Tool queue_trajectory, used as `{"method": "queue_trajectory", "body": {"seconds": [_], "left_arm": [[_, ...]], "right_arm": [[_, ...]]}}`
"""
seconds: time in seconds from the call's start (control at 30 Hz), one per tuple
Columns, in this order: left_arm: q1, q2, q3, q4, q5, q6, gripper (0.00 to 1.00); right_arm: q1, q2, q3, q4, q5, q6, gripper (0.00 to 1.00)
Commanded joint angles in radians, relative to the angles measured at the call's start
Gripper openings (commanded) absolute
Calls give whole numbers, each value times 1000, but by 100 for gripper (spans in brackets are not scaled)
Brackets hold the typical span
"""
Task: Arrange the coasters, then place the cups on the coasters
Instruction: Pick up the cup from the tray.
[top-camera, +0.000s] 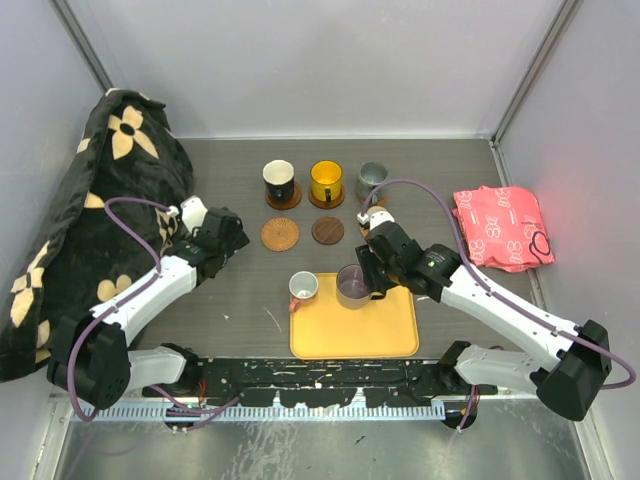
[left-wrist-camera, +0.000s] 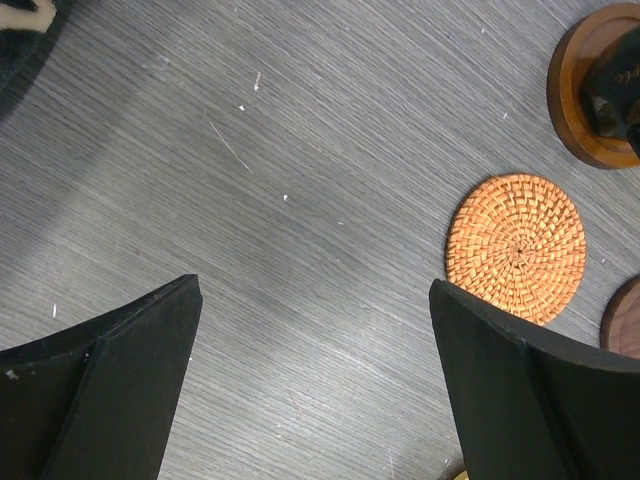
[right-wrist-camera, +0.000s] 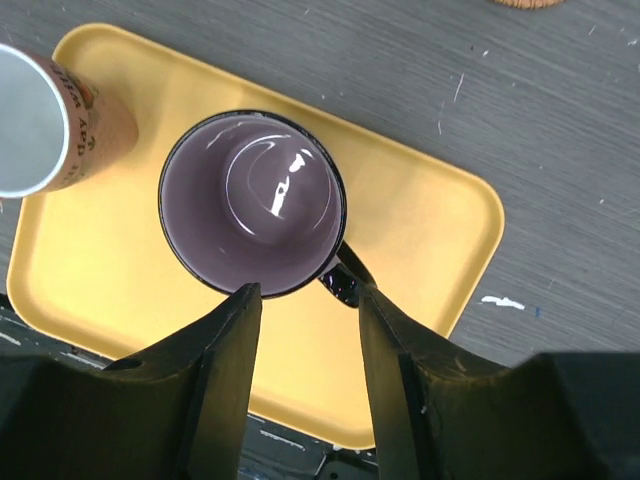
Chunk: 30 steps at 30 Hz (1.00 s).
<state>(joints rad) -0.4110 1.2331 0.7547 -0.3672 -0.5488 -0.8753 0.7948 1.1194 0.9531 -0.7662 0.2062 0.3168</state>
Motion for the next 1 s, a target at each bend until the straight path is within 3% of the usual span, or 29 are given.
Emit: {"method": "queue_trajectory", "body": {"seconds": [0.0,0.7,0.97], "left_arm": [[2,-9,-8,54,-8,6,98],[1,6,-14,71,7,6,98],[1,9,-14,73,13,6,98]], "right_arm": [[3,-60,-26,36,-21,40,50],[2,5,-60,-45,246,206,49],[-16,77,-76,-32,262,229,49]]}}
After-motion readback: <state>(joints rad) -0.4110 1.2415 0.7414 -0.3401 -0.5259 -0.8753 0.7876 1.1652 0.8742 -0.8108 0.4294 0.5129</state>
